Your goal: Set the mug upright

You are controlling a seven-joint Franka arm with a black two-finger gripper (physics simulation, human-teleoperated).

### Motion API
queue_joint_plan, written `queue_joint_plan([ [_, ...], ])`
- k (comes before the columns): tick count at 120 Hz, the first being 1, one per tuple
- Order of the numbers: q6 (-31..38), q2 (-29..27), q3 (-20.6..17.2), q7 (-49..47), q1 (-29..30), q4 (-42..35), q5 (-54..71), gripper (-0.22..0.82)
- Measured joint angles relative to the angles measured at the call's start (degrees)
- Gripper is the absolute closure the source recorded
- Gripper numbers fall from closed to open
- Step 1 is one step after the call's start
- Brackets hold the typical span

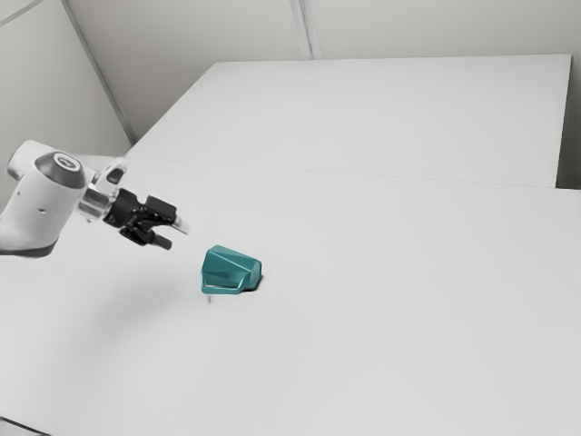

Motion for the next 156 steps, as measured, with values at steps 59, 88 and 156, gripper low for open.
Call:
queue_joint_plan([
  [59, -2.3, 5.7, 0.0, 26.8, 3.0, -5.6, -23.0, 0.0],
  [88, -3.2, 6.9, -0.4, 36.1, 3.1, -5.3, -25.3, 0.0],
  [156, -7.4, 7.3, -3.2, 45.8, 2.8, -5.6, -24.5, 0.0],
])
